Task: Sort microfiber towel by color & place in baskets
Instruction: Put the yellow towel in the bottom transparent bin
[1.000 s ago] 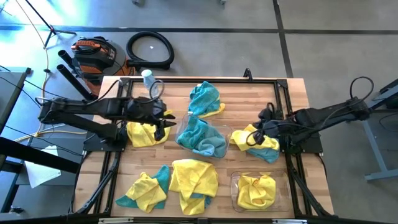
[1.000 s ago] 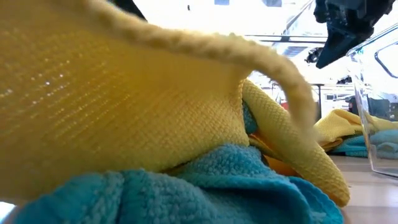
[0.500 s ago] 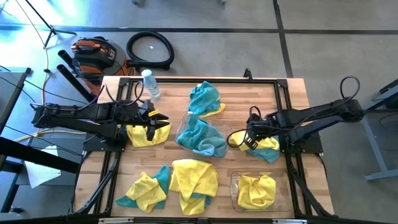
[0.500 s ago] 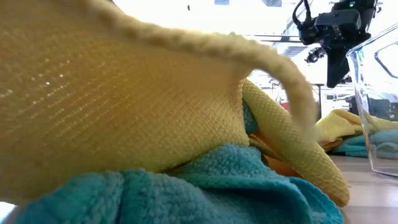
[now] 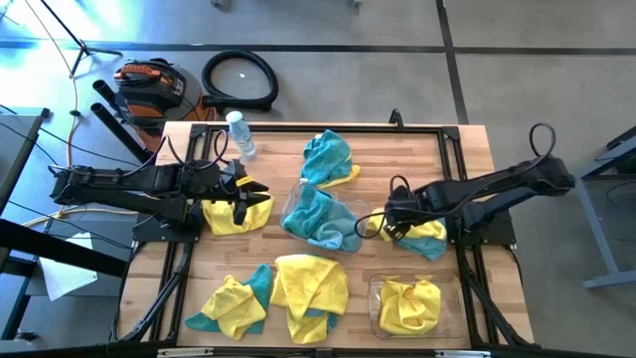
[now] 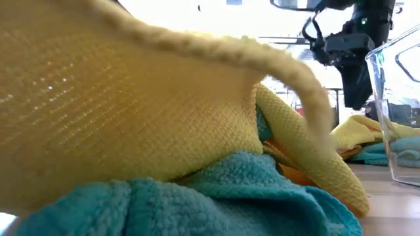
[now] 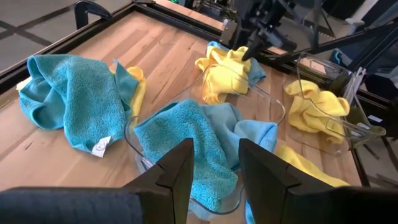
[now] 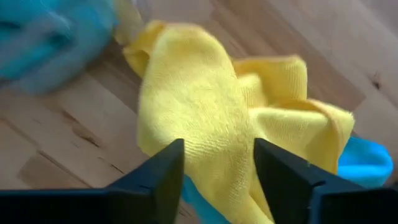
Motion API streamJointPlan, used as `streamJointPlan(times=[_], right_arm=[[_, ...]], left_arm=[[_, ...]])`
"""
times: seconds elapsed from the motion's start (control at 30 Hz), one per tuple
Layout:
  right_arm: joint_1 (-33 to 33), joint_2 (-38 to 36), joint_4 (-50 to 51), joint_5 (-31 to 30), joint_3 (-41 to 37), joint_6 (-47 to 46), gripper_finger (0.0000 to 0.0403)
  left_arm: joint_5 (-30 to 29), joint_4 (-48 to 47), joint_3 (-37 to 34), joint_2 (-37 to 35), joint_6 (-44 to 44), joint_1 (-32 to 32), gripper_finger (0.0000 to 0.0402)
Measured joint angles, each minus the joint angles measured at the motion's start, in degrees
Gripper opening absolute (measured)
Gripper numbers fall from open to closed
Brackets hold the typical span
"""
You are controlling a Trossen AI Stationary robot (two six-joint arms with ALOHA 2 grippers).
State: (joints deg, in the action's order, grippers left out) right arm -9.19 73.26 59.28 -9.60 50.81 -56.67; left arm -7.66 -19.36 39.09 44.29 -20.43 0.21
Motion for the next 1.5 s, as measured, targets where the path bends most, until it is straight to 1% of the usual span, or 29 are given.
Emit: streamJointPlan(times=[0.1, 0.2, 0.33, 0.43, 0.5, 0.57, 0.73, 0.77, 0.8, 0.87, 0.93, 1.0, 1.07, 1.17, 1.23, 1.4, 1.5], right_arm=[[-0.13, 1.75, -0.20, 1.97, -0.32, 1.12, 0.0224], [-0.70, 3.79, -0.87, 2.78, -0.42, 1.62, 0.0236], [-1.05, 6.81, -1.03, 2.65, -0.42, 3.11, 0.0237], [-1.05, 8.63, -1.08, 2.59, -0.42, 3.76, 0.0224], [-1.09, 9.40, -1.17, 2.57, -0.42, 4.08, 0.0202], [-1.09, 9.48, -1.15, 2.55, -0.42, 4.02, 0.0164], [-1.20, 7.31, 2.12, 2.55, -0.42, 1.60, 0.0031], [-1.38, 6.29, 2.89, 2.55, -0.42, 0.82, 0.0016], [-1.67, 5.10, 3.97, 2.50, -0.29, -0.33, 0.0012], [-2.61, 2.45, 7.34, 2.26, 0.81, -3.30, 0.0021], [-4.11, -0.40, 11.50, 1.24, 3.01, -6.30, 0.0020], [-6.05, -2.99, 15.80, -1.30, 6.04, -9.21, 0.0007], [-7.84, -5.08, 20.47, -4.53, 9.90, -12.01, 0.0005], [-9.90, -6.56, 26.98, -8.61, 16.17, -15.31, 0.0005], [-10.90, -6.63, 30.01, -9.90, 20.25, -15.69, 0.0002], [-13.59, -5.79, 30.78, -10.15, 28.67, -14.25, 0.0001], [-16.68, -4.35, 30.69, -11.24, 34.04, -15.39, 0.0001]], left_arm=[[0.00, -0.02, 0.00, 0.01, 0.00, 0.02, 0.0117], [0.00, -0.02, 0.00, 0.01, 0.00, 0.02, 0.0117], [0.00, 0.00, 0.02, 0.02, 0.02, 0.01, 0.0117], [-0.01, -0.02, 0.02, 0.02, 0.02, 0.01, 0.0117], [-0.02, 0.01, 0.02, 0.02, 0.02, 0.02, 0.0117], [-0.02, 0.01, 0.02, 0.02, 0.02, 0.02, 0.0117], [-0.10, 0.00, 0.02, 0.02, -0.36, 0.02, 0.0117], [-0.18, -0.01, 0.02, 0.02, -0.61, 0.02, 0.0117], [-0.29, 0.00, 0.04, 0.02, -1.01, 0.04, 0.0117], [-0.58, -0.04, 0.04, 0.02, -1.40, 0.04, 0.0117], [-0.63, -0.04, 0.04, 0.02, -0.83, 0.04, 0.0117], [-0.63, -0.04, 0.04, 0.02, 1.19, 0.04, 0.0117], [-0.63, -0.04, 0.04, 0.02, 3.01, 0.04, 0.0117], [-0.63, -0.04, 0.04, 0.02, 4.07, 0.04, 0.0117], [-0.63, -0.04, 0.04, 0.03, 4.09, 0.04, 0.0117], [-0.63, -0.04, 0.04, 0.03, 4.07, 0.04, 0.0117], [-0.63, -0.04, 0.04, 0.02, 4.09, 0.04, 0.0117]])
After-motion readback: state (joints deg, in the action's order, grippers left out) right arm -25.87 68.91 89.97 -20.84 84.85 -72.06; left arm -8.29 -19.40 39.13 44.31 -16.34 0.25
